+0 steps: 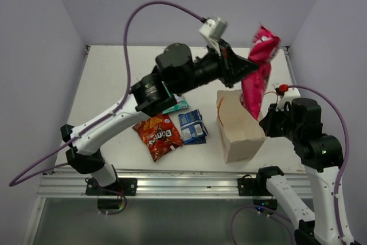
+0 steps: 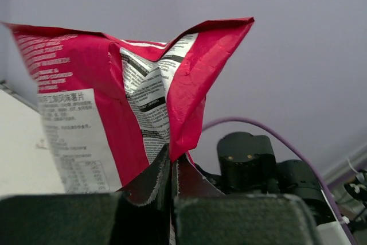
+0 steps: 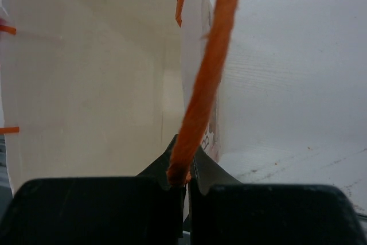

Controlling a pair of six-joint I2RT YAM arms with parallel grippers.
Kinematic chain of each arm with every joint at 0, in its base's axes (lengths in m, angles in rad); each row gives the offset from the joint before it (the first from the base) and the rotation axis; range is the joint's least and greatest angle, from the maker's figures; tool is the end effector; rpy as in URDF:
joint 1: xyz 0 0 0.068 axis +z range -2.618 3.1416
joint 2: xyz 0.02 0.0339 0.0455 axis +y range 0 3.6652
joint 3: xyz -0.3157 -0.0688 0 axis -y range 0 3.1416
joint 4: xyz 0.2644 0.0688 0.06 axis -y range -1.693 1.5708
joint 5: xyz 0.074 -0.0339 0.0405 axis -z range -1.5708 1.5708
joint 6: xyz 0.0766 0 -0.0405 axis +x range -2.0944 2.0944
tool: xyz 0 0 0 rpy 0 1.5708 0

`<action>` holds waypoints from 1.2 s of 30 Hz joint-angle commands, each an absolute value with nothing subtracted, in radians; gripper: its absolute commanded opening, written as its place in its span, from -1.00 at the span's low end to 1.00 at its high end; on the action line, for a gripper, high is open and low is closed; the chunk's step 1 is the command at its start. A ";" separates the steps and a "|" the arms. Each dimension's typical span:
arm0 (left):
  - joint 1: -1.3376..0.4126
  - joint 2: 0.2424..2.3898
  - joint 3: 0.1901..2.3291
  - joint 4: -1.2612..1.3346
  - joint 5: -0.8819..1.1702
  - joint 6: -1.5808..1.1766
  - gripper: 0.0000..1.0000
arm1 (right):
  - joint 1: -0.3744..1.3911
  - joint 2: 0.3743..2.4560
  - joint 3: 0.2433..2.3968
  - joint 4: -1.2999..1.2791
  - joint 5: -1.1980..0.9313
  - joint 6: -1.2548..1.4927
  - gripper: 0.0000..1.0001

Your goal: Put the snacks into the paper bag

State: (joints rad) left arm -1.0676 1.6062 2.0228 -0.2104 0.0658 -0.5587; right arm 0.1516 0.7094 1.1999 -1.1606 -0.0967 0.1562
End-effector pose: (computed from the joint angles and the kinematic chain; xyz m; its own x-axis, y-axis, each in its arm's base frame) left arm 0.1865 -0.3493 0.6217 -0.3961 -0.3773 -0.8371 0.8199 0.2651 -0.5074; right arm 0.1009 0.0229 0.4033 -0.6415 0.0586 -0.7649 -0.1269 0.9752 0.1812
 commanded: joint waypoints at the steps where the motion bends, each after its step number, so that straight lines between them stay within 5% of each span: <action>1: -1.193 1.634 2.140 -0.118 0.019 -0.523 -1.00 | 0.156 0.681 1.227 -1.178 -0.100 0.143 -1.00; 16: -1.236 1.454 1.654 -0.017 -0.152 -0.546 -1.00 | 0.158 0.626 1.232 -1.220 -0.126 0.149 -1.00; 36: -1.238 1.618 1.640 0.003 -0.472 -0.428 -1.00 | 0.201 0.601 1.241 -1.230 -0.163 0.140 -1.00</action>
